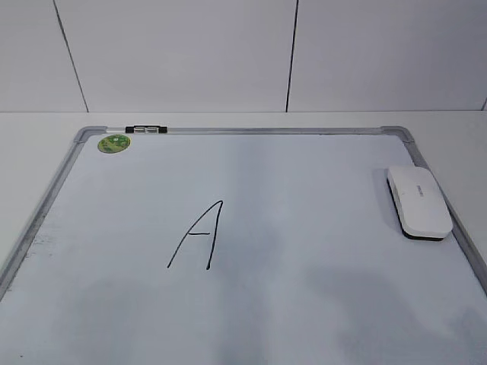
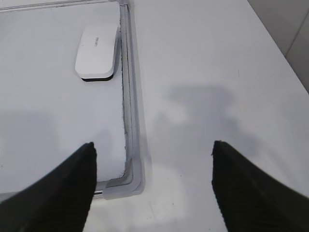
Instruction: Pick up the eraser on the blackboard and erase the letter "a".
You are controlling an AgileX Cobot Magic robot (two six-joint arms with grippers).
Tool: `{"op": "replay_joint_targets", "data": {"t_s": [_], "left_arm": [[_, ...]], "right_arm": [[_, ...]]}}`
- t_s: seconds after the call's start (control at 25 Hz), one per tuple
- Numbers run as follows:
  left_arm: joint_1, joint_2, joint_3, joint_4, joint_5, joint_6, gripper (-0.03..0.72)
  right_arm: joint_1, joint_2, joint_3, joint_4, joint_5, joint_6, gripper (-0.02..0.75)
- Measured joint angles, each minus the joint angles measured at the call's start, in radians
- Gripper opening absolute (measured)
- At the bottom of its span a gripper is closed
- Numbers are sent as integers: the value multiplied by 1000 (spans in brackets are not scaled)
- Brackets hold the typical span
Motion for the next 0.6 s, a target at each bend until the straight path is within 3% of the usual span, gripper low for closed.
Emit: {"op": "replay_joint_targets", "data": {"t_s": [0.6], "left_arm": [[0,0,0,0,0,0,235]], "right_arm": [[0,0,0,0,0,0,592]]}}
